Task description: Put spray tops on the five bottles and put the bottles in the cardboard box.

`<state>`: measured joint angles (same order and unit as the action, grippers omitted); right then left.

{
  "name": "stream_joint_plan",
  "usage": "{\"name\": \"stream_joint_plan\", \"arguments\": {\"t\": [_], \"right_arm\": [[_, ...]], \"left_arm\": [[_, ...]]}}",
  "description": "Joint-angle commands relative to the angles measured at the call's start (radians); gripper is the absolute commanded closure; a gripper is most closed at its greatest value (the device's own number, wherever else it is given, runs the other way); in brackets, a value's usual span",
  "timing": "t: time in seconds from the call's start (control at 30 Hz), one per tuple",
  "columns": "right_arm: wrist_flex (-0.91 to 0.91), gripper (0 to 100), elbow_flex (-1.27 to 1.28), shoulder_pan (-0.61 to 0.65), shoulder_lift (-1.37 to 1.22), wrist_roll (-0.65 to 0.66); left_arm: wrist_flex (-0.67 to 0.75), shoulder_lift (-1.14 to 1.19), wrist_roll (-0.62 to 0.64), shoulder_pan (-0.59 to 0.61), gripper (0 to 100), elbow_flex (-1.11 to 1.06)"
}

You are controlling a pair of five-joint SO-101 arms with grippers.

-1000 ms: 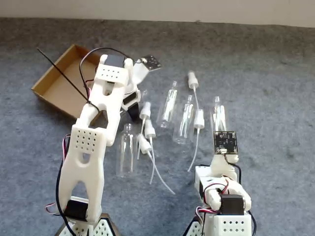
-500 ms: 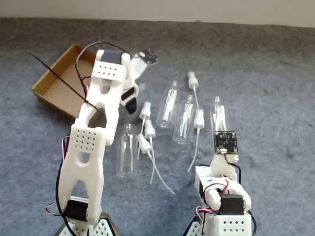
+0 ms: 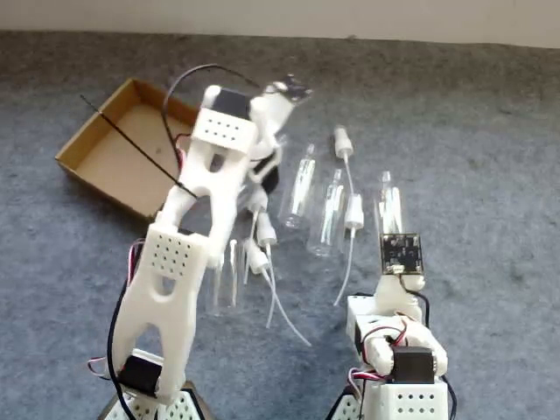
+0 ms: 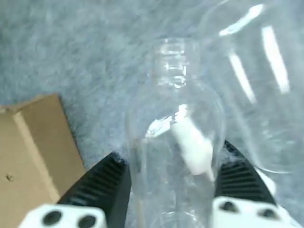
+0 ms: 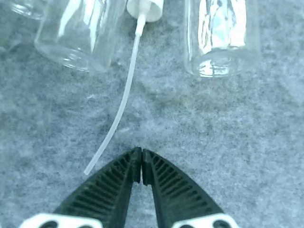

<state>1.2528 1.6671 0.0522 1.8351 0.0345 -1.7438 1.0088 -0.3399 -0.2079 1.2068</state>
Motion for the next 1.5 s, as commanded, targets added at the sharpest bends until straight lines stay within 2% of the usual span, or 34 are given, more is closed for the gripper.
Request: {"name": "stream_joint_plan", "arguments": {"t": [0.0, 0.67, 1.17, 1.3, 1.47], "right_arm": [[0.002, 99.3, 0.163, 0.005, 0.007, 0.008], [0.002, 99.3, 0.163, 0.005, 0.007, 0.008], [0.002, 99.3, 0.163, 0.005, 0.007, 0.008], [0.002, 99.3, 0.163, 0.005, 0.007, 0.008], [0.002, 99.3, 0.163, 0.005, 0.007, 0.008]], "left_arm": [[-0.015, -0.211, 0.014, -0.062, 87, -0.081], [-0.011, -1.058, 0.009, -0.065, 87, -0.901], [-0.006, -1.831, 0.008, -0.065, 87, -1.492], [0.092, -2.048, 0.009, -0.058, 87, -1.626], [0.295, -2.288, 0.011, -0.058, 87, -1.859]]}}
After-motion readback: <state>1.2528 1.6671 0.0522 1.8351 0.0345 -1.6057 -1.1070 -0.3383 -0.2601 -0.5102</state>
